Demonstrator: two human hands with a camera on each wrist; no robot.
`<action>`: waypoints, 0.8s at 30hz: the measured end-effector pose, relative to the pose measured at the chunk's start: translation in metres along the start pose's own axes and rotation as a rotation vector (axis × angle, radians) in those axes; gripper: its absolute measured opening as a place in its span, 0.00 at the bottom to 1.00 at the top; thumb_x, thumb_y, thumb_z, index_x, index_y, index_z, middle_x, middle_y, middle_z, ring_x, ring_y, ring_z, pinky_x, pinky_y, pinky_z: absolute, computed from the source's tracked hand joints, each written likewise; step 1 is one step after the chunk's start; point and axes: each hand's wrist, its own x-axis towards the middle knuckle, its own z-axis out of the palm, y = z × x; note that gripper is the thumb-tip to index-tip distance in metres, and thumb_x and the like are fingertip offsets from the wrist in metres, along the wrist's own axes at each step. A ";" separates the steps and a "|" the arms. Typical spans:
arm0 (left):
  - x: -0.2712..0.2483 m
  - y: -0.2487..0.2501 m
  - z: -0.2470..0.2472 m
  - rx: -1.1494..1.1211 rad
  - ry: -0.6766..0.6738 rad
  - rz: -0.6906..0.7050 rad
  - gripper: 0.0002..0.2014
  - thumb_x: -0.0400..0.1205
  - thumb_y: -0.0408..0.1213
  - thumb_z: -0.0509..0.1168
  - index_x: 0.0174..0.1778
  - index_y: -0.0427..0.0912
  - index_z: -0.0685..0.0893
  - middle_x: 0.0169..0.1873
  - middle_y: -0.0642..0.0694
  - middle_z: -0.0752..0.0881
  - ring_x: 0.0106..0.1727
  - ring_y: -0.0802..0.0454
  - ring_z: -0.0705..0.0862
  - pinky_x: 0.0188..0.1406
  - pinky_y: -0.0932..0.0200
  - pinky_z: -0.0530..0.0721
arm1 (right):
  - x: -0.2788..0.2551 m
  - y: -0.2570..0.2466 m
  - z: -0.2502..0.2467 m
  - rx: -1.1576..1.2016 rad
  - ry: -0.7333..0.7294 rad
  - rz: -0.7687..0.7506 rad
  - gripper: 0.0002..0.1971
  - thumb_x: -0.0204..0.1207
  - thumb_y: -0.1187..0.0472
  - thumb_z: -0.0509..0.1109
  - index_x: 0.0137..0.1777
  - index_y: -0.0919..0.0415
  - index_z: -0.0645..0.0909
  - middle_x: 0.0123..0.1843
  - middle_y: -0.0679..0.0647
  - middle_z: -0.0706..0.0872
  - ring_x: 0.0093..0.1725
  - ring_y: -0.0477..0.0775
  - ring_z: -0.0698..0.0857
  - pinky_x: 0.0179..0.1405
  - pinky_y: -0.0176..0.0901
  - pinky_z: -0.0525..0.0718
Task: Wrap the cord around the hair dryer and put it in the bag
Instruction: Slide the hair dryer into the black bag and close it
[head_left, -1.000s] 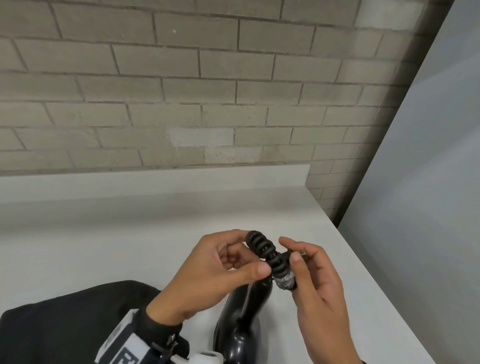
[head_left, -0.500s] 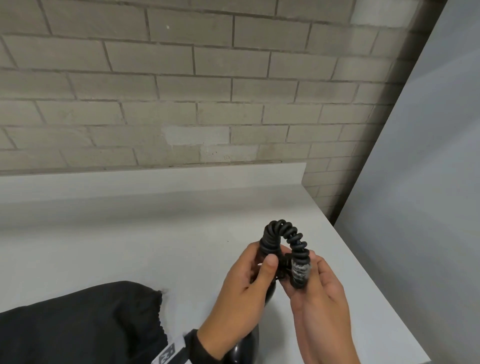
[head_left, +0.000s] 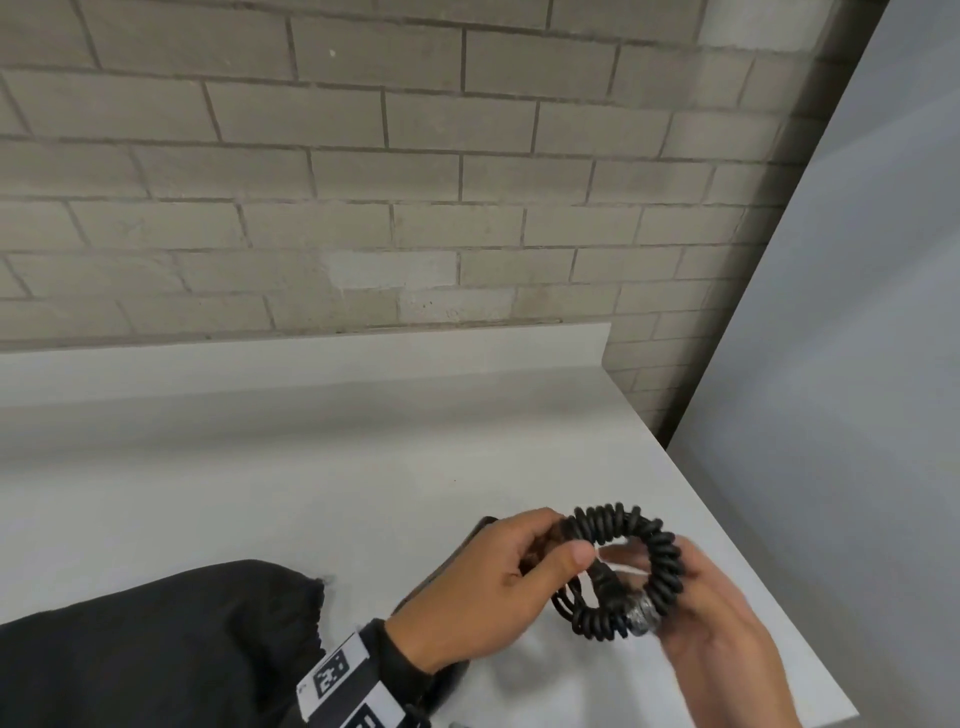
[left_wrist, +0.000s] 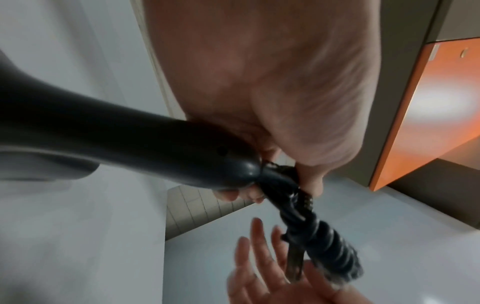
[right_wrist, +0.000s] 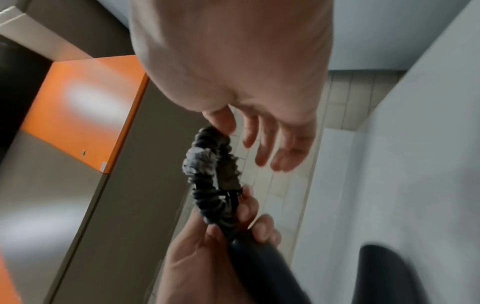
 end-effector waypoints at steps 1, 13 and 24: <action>0.001 0.000 0.002 0.044 -0.037 -0.009 0.22 0.84 0.62 0.60 0.47 0.44 0.82 0.31 0.58 0.73 0.31 0.61 0.70 0.34 0.65 0.70 | 0.000 -0.004 -0.007 -0.029 0.052 -0.074 0.16 0.52 0.63 0.70 0.41 0.54 0.91 0.46 0.64 0.91 0.44 0.66 0.86 0.37 0.46 0.85; 0.008 0.002 0.024 0.121 -0.215 -0.174 0.07 0.83 0.40 0.58 0.45 0.45 0.80 0.33 0.57 0.80 0.32 0.61 0.75 0.36 0.59 0.78 | -0.013 0.050 0.006 -1.704 0.027 -0.824 0.27 0.63 0.62 0.72 0.64 0.66 0.73 0.62 0.67 0.85 0.67 0.70 0.76 0.70 0.64 0.68; -0.004 -0.010 -0.004 -0.017 -0.276 -0.392 0.21 0.83 0.45 0.67 0.73 0.50 0.79 0.63 0.55 0.85 0.66 0.65 0.81 0.70 0.61 0.79 | 0.001 0.062 -0.008 -1.923 -0.090 -0.784 0.27 0.61 0.62 0.75 0.62 0.54 0.76 0.45 0.58 0.85 0.40 0.67 0.85 0.52 0.62 0.79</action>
